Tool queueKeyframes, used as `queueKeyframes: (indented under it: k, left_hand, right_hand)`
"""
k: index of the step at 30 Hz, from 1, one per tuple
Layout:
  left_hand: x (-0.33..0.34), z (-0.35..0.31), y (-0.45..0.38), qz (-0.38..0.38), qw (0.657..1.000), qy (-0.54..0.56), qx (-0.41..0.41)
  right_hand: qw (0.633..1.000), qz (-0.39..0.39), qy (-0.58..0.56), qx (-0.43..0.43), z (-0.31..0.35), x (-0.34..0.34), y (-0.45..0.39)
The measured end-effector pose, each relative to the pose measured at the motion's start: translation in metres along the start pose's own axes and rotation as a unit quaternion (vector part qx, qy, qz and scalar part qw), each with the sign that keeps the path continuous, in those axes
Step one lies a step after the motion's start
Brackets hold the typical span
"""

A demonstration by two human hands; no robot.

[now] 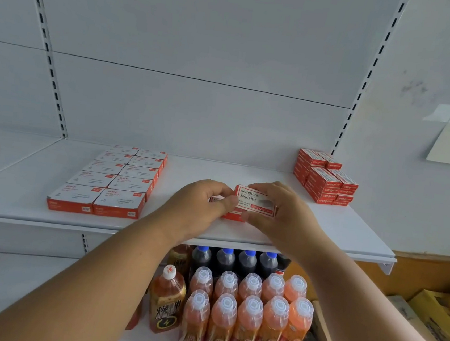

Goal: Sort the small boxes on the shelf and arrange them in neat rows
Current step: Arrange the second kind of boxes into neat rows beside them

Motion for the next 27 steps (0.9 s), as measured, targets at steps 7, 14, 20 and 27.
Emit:
queueKeyframes:
  k: [7,14,20,27]
  left_hand:
    - [0.007,0.0,-0.004,-0.005,0.978,-0.207,0.014]
    - [0.005,-0.005,0.002,-0.017,0.958,-0.285,0.037]
    - [0.003,-0.007,0.005,0.02,0.959,-0.282,0.026]
    - [0.003,-0.006,0.004,0.054,0.965,-0.257,0.017]
  right_hand:
    - [0.981,0.095,0.136,0.099,-0.027,-0.01,0.0]
    - [0.969,0.161,0.171,0.074,-0.018,-0.011,0.005]
    - [0.97,0.169,0.167,0.04,-0.012,-0.009,0.004]
    - [0.97,0.174,0.168,0.035,-0.022,-0.014,0.005]
Point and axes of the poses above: each hand's wrist, its own y-axis away from the middle knuckle, its own x-axis out of the palm, z = x × y, the point moved 7 cm from there along -y, towards the middle knuckle, and after that the axes turned 4 degrees about z, right-handed, at the moved point
